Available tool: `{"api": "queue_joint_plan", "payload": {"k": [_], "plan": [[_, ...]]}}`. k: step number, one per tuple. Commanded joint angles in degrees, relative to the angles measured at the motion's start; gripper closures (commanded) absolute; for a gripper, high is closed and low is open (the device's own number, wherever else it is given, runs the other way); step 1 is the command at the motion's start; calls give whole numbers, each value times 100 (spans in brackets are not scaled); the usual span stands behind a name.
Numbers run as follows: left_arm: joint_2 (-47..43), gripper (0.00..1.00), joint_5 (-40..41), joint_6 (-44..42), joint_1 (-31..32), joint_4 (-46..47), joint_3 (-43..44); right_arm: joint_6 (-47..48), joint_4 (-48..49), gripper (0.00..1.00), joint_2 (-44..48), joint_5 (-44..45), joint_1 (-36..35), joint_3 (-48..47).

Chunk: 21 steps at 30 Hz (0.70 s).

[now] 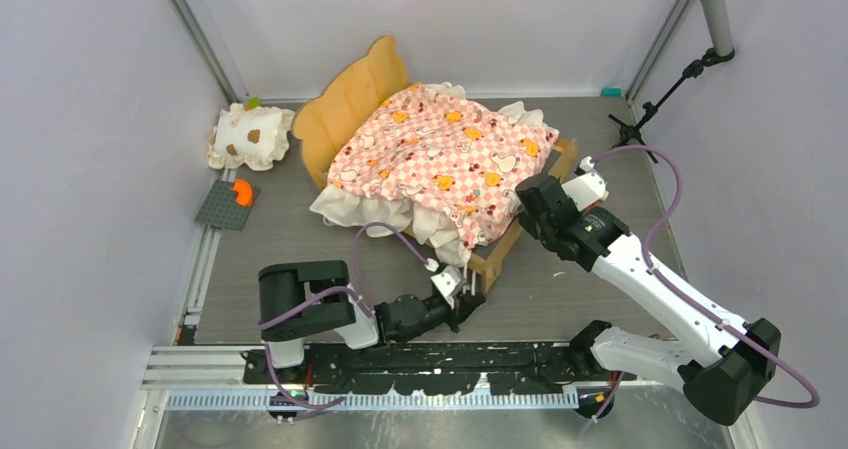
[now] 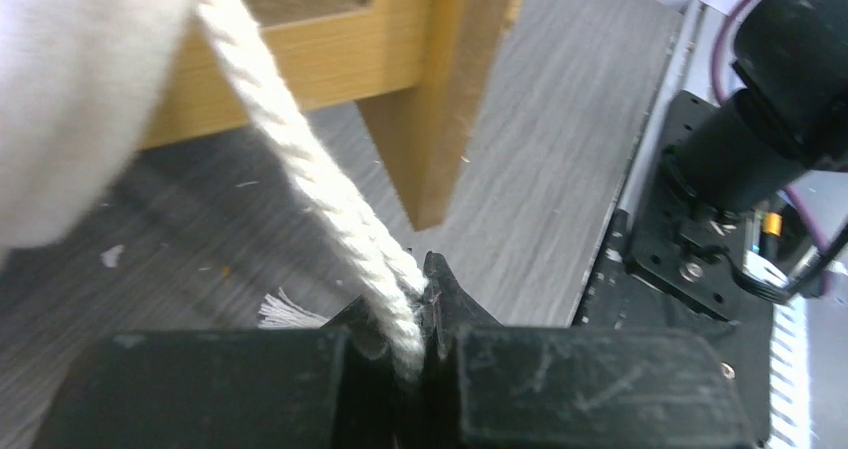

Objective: Set up the pet bed
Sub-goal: Cross the ropes on the bed frame.

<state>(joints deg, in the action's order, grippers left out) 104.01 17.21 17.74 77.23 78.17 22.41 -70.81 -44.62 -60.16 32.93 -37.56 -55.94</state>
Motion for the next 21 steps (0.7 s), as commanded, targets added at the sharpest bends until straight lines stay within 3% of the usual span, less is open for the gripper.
{"api": "queue_joint_plan", "payload": {"k": [1,8,13,21], "plan": [[-166,100,-465,195,235,72,-44,-517,1544,100,207,249,-41,-274],[-278,100,-235,293,345,-243,-95,-434,1549,100,20,289,-45,-144],[-185,100,148,354,345,-541,-75,-431,1864,99,8,270,-47,584],[305,100,-64,540,349,-830,105,97,2168,99,-164,357,-40,871]]}}
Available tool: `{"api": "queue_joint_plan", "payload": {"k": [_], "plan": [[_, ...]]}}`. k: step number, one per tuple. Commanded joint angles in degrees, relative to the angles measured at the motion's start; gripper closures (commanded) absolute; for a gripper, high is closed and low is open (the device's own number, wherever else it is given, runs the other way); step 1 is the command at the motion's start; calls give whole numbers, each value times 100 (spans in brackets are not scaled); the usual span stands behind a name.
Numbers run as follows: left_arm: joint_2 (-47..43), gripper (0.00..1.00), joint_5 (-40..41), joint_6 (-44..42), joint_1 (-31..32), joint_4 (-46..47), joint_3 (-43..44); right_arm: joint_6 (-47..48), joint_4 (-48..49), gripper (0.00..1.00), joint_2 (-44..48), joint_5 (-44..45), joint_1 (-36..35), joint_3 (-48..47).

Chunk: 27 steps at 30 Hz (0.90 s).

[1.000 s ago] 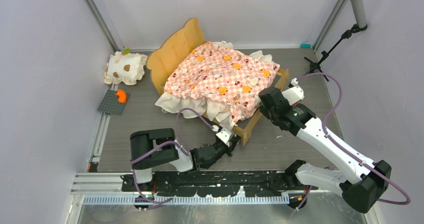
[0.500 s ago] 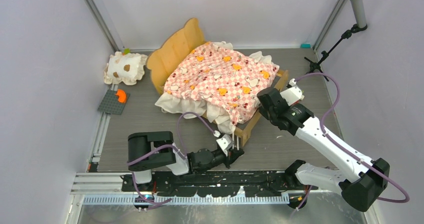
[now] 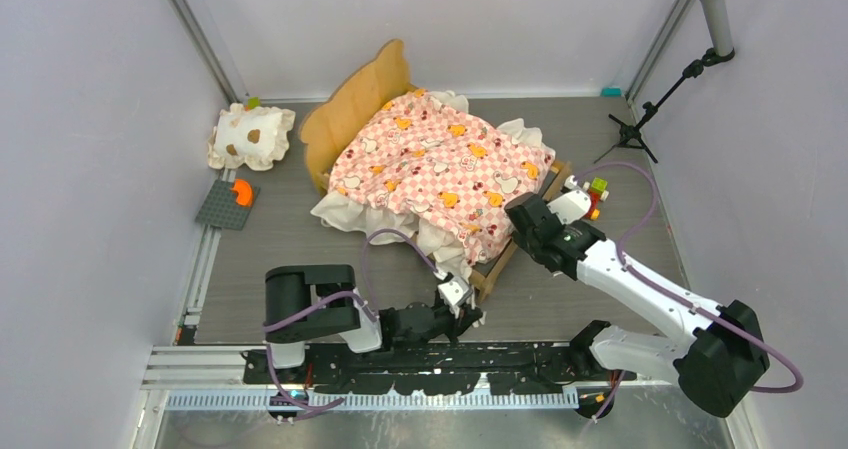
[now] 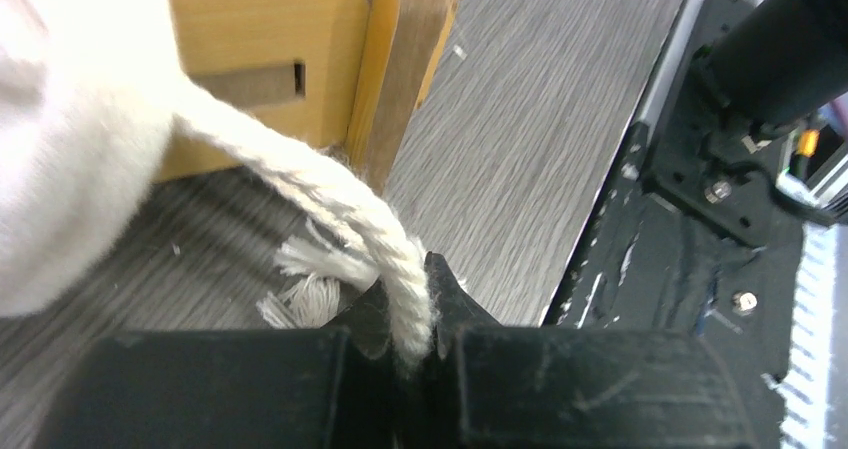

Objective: Set up the pet bed
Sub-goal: Cross the ropes on the bed frame, then place the bed frame at the center of the board.

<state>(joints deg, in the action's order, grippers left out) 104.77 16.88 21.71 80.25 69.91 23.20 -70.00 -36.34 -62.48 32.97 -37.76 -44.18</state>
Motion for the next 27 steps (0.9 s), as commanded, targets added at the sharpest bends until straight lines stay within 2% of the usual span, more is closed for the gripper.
{"api": "queue_joint_plan", "payload": {"k": [1,6,10,12,15,22,24,27], "plan": [[250,100,-36,175,45,-1,-11,82,1336,99,33,369,-12,-311],[45,100,-73,299,35,-419,-100,471,1345,99,-86,524,38,-460],[-501,100,-160,283,36,-1810,239,941,1347,100,-274,570,100,-745],[-731,100,-219,196,40,-2826,566,1069,1348,99,-368,580,128,-871],[-931,100,-372,-58,36,-3660,994,1211,1376,100,-511,582,159,-994],[-943,100,-828,-67,28,-4072,1260,1211,1462,99,-647,520,174,-911],[-871,100,-976,13,28,-4039,1270,1204,1463,91,-640,516,177,-839],[-732,100,-1020,122,26,-3872,1264,1314,1369,65,-575,446,173,-746]]}}
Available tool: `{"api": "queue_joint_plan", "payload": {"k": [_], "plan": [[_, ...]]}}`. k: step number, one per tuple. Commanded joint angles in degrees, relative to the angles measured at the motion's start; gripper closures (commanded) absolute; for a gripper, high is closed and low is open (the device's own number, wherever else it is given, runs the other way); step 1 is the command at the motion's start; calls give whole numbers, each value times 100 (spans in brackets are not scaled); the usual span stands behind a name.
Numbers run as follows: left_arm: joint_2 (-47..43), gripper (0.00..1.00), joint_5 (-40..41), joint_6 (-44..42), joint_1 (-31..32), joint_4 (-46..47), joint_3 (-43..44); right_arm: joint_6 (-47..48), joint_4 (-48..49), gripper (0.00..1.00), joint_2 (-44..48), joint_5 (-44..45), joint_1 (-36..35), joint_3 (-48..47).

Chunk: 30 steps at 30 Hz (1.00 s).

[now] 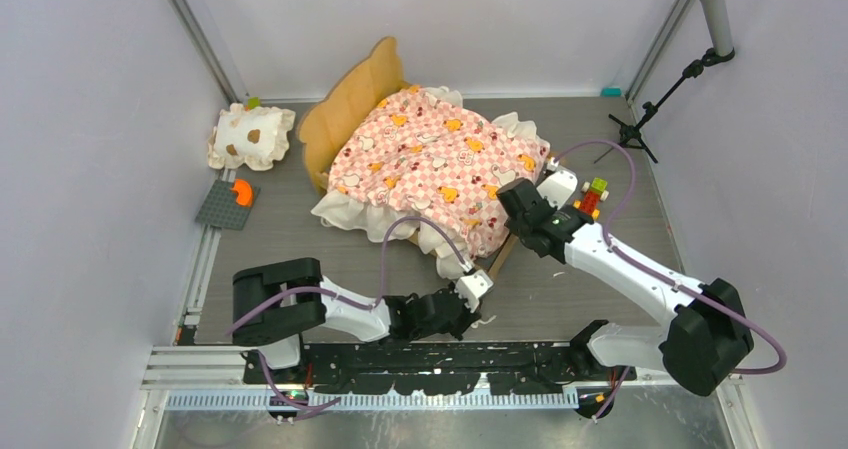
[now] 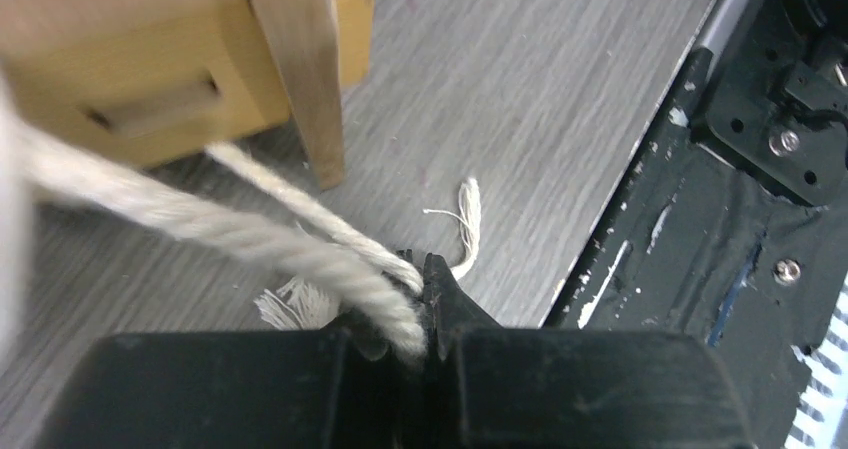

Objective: Set up the pet bed
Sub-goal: Place the bed frame at the center of the board.

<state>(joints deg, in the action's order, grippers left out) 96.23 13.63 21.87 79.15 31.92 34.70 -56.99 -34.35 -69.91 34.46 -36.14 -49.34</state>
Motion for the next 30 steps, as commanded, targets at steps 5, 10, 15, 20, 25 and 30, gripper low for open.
{"api": "queue_joint_plan", "payload": {"k": [5,10,15,20,25,30], "plan": [[255,100,-597,239,138,146,109,365,597,43,685,382,15,-258],[238,97,-570,302,140,112,192,899,59,39,1201,-31,23,-455],[15,91,-767,368,138,-101,261,1251,-352,39,1560,-866,25,-421],[-349,87,-1410,414,137,-521,409,1379,-453,39,2082,-1168,17,-114],[-498,82,-2418,464,140,-814,581,1347,-568,39,2402,-1126,17,119],[-572,75,-2871,685,151,-853,505,1322,-644,39,2553,-1212,26,309]]}}
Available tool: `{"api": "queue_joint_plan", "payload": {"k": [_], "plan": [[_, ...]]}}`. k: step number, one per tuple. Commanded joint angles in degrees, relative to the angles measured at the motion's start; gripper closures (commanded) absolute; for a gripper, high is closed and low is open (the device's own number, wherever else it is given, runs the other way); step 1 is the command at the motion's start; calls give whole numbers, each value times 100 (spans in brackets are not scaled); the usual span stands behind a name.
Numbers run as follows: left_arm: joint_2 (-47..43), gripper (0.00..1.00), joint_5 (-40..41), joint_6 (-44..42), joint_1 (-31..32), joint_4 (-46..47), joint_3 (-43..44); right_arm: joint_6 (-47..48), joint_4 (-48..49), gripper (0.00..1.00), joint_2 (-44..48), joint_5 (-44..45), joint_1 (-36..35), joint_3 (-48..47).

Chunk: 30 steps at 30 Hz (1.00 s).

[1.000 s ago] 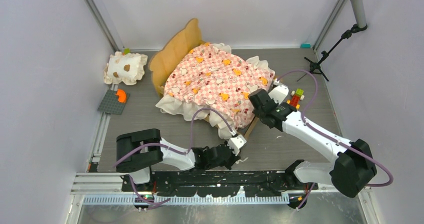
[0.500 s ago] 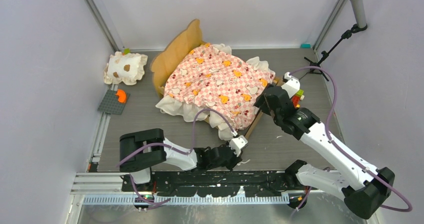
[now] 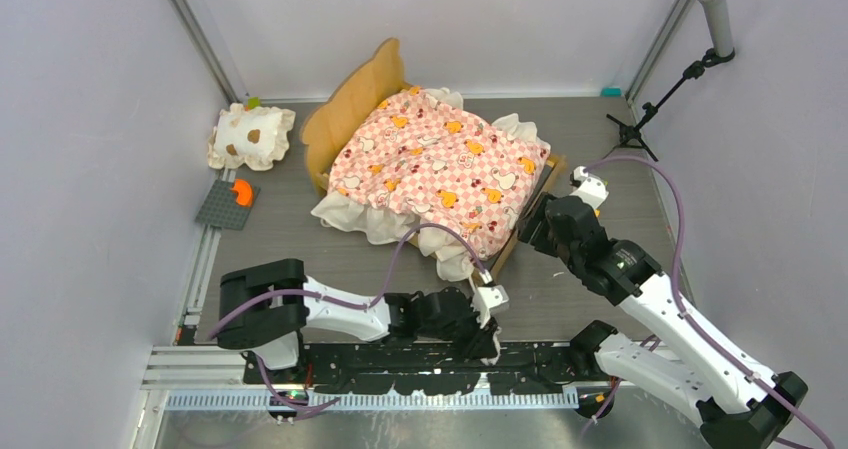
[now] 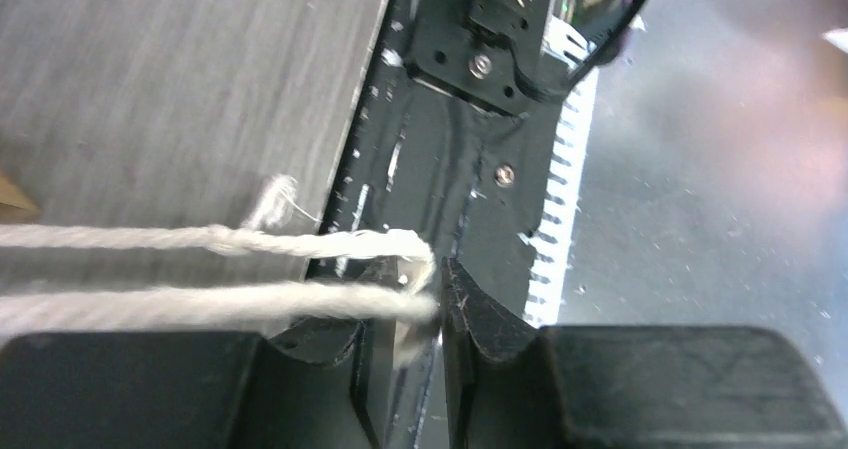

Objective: Set up the pet bed
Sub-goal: Place the bed frame at the center of the board, then move the bed frame to the center of the board.

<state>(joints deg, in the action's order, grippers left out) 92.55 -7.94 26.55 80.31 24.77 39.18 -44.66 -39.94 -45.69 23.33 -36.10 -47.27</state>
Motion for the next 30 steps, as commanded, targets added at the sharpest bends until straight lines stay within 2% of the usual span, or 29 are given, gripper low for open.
{"api": "queue_joint_plan", "payload": {"k": [1,6,10,12,14,18,20,26,28,30], "plan": [[-229,75,-759,276,45,-149,17,88,-106,39,148,-101,12,129],[-518,68,-780,509,176,-684,-28,165,-263,39,336,-113,15,210],[-1039,66,-334,723,361,-1345,-297,250,-491,38,434,-263,13,227],[-1471,65,85,970,427,-1514,-659,292,-558,38,494,-446,7,272],[-1975,59,646,1335,434,-1616,-1095,328,-515,38,576,-850,11,360],[-2965,46,1980,1949,435,-1738,-1759,307,-400,46,669,-1428,6,509],[-3213,43,2422,1986,433,-1750,-1830,312,-329,49,620,-1595,0,587],[-3040,35,3268,1737,425,-1959,-1404,353,-303,53,220,-1504,-96,578],[-2790,34,3439,1746,389,-1984,-1233,277,-295,52,241,-1325,-242,597],[-2504,33,3357,1809,234,-1863,-1118,118,-342,50,210,-980,-674,606]]}}
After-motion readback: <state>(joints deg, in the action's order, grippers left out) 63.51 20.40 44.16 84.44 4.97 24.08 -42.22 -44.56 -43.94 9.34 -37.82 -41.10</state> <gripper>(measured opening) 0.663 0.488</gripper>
